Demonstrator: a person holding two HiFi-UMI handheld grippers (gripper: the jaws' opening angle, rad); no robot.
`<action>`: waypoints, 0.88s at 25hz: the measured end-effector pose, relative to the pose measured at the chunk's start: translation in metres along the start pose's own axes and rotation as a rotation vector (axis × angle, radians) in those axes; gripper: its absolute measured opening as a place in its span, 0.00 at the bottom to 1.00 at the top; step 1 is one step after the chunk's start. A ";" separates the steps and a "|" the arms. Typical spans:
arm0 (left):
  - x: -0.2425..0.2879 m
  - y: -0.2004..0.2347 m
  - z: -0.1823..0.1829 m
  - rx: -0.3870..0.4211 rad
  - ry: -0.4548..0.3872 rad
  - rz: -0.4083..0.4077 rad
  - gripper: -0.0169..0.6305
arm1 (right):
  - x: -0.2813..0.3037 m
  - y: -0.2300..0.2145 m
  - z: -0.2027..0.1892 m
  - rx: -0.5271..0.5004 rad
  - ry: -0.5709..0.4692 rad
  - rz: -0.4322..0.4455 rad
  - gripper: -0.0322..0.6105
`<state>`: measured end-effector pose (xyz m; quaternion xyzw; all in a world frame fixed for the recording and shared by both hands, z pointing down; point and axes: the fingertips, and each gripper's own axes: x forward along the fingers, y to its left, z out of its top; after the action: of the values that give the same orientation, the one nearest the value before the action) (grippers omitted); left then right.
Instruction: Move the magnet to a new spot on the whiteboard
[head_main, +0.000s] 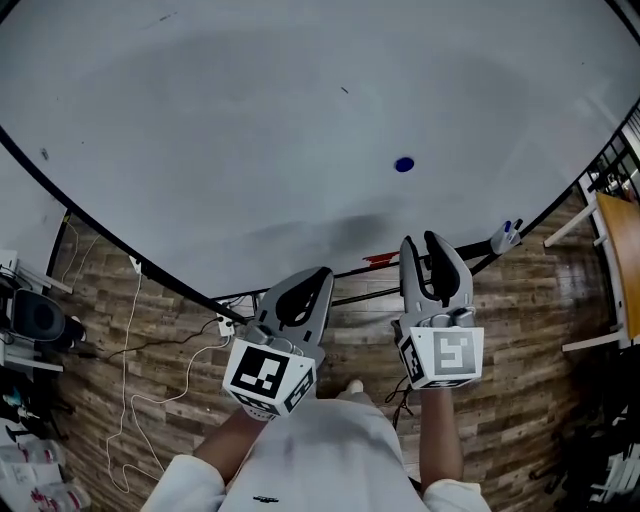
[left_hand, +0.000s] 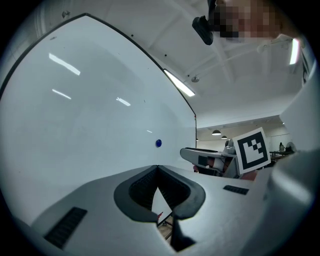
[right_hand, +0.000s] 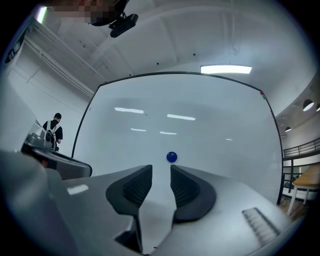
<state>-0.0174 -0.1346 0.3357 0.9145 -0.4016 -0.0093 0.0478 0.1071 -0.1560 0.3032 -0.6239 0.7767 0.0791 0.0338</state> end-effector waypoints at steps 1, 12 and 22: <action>0.001 0.002 0.001 -0.001 -0.001 0.003 0.04 | 0.005 -0.001 -0.001 -0.003 0.000 -0.001 0.23; 0.018 0.012 0.003 0.000 0.000 0.015 0.04 | 0.060 -0.016 -0.001 -0.009 -0.003 0.010 0.26; 0.032 0.023 0.003 -0.008 -0.001 0.039 0.04 | 0.092 -0.022 0.001 -0.015 -0.005 0.018 0.27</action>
<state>-0.0124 -0.1737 0.3352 0.9063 -0.4194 -0.0105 0.0513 0.1087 -0.2489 0.2861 -0.6170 0.7816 0.0866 0.0304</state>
